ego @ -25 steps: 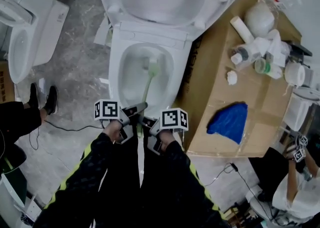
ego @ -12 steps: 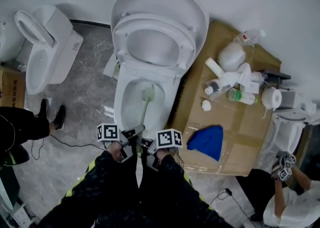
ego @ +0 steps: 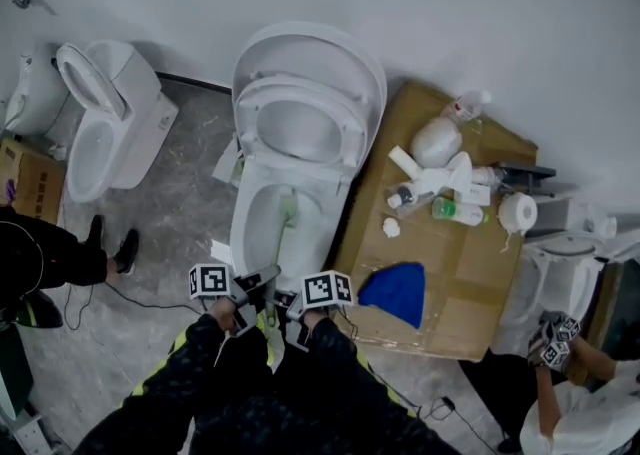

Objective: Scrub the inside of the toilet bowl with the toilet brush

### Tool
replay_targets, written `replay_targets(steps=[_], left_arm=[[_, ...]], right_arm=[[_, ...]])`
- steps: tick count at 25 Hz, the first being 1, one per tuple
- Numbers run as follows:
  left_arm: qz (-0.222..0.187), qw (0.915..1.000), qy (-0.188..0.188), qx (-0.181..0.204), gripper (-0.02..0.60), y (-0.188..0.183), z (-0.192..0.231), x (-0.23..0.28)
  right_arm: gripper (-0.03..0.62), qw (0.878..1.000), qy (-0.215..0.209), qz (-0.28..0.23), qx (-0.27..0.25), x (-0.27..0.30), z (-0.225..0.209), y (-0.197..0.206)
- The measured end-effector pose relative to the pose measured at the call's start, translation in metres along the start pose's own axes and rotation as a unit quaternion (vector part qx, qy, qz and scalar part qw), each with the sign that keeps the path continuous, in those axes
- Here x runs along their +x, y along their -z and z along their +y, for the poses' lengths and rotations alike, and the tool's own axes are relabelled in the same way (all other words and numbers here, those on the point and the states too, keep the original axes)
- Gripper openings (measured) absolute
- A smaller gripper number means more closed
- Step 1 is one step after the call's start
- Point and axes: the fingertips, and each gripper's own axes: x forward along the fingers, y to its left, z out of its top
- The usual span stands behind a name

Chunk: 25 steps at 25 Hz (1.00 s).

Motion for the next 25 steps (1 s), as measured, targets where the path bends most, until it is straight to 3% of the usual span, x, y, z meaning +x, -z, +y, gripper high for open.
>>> replay_targets(steps=[4, 11, 19, 25], left_arm=[[-0.001, 1.0, -0.007, 0.001, 0.097, 0.012, -0.006, -0.013], [0.011, 0.9995, 0.015, 0.023, 0.095, 0.041, -0.024, -0.039], [0.028, 0.997, 0.042, 0.059, 0.097, 0.096, -0.053, -0.097], [0.036, 0.9951, 0.062, 0.069, 0.097, 0.146, -0.06, -0.148]], right_arm=[[0.058, 1.0, 0.0, -0.002, -0.012, -0.002, 0.009, 0.016], [0.06, 0.999, 0.005, -0.021, -0.035, -0.005, 0.025, 0.054], [0.06, 0.996, 0.021, -0.028, -0.076, -0.004, 0.053, 0.132], [0.06, 0.994, 0.007, -0.061, -0.093, 0.003, 0.067, 0.198]])
